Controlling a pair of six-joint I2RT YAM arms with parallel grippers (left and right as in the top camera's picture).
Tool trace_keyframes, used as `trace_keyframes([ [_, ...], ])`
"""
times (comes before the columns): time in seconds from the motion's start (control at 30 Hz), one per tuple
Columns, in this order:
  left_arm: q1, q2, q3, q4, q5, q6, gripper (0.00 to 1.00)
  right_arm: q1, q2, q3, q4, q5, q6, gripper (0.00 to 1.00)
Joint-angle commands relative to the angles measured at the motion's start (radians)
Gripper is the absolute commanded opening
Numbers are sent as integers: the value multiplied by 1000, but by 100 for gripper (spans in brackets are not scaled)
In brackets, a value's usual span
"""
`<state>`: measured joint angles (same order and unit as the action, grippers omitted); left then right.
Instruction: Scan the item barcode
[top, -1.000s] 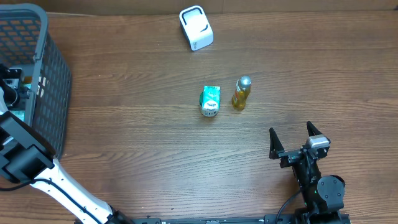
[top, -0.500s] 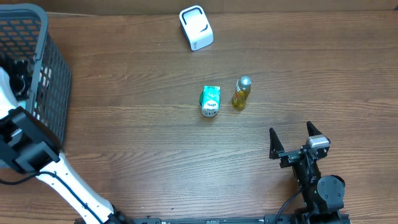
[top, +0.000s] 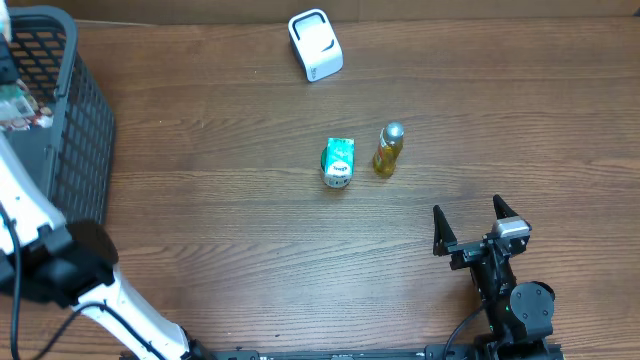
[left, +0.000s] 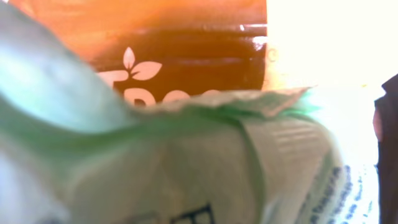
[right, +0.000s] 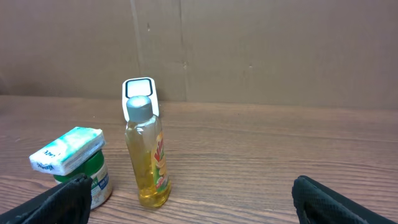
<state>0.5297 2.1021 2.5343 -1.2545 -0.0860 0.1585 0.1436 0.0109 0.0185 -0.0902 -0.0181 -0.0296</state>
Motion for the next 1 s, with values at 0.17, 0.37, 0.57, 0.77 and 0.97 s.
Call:
trace_keyframes([
  [0.17, -19, -300, 40, -23, 399, -112, 39, -5, -8, -11, 6, 9, -5, 100],
  [0.37, -138, -359, 39, -242, 472, -144, 37, -5, -8, -11, 6, 9, -5, 100],
  [0.57, -337, -314, 18, -425, 459, -124, 39, -5, -8, -11, 6, 9, -5, 100],
  [0.77, -510, -283, -66, -435, 354, -157, 40, -5, -8, -11, 6, 9, -5, 100],
  [0.97, -616, -280, -238, -413, 230, -215, 44, -5, -8, -11, 6, 9, -5, 100],
])
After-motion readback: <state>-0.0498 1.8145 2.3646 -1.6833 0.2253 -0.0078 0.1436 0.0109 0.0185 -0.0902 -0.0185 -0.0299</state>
